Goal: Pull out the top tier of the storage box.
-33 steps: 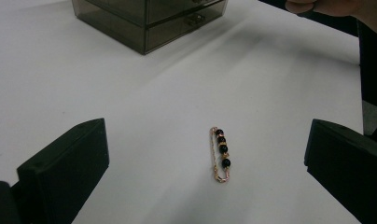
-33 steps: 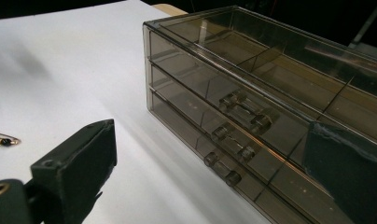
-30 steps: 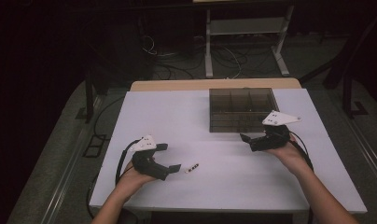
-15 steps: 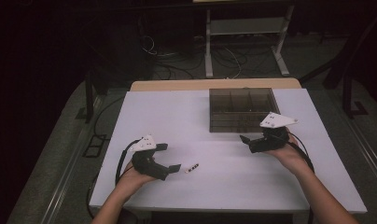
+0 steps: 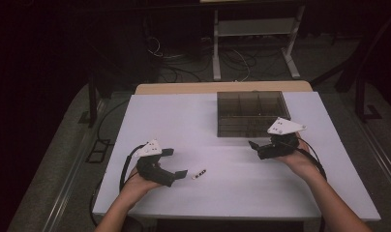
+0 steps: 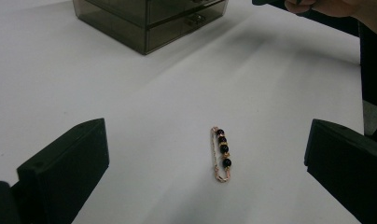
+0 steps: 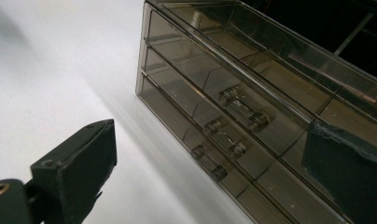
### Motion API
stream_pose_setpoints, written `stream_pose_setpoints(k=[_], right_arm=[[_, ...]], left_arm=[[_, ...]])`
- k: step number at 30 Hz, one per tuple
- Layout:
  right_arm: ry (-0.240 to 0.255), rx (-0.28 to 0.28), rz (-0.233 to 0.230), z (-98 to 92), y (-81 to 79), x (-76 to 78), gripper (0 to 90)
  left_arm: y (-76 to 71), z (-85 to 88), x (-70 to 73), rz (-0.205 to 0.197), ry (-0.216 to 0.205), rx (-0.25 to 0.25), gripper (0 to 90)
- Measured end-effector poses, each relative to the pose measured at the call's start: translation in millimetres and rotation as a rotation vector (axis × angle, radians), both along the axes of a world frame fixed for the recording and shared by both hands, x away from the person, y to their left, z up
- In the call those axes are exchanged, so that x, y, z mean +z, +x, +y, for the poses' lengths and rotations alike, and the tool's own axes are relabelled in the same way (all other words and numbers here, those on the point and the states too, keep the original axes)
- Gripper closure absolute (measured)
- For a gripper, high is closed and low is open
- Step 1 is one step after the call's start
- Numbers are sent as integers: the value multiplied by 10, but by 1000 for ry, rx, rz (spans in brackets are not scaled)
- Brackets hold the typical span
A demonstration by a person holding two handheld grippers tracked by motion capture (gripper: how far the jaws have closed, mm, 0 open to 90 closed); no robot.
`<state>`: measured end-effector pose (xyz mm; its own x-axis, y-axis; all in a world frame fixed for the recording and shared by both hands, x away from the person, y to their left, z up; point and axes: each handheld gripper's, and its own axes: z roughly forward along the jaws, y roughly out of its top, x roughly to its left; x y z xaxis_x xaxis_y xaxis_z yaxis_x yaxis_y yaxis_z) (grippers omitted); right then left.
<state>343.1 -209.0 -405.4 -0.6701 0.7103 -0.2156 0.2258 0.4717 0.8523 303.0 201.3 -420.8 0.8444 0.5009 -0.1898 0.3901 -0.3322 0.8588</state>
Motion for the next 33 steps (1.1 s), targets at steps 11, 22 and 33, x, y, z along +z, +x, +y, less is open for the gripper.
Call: stream_pose_setpoints(k=[11,22,33], right_arm=[[-37,-2,-31,20,-14,-5,26],[-75,-7,-57,29,-23,-13,26],[-114,-10,-91,36,-33,-8,26]], left_arm=[[0,0,0,0,0,-1,0],[3,-3,-3,1,3,-2,0],[5,0,-2,2,2,-2,0]])
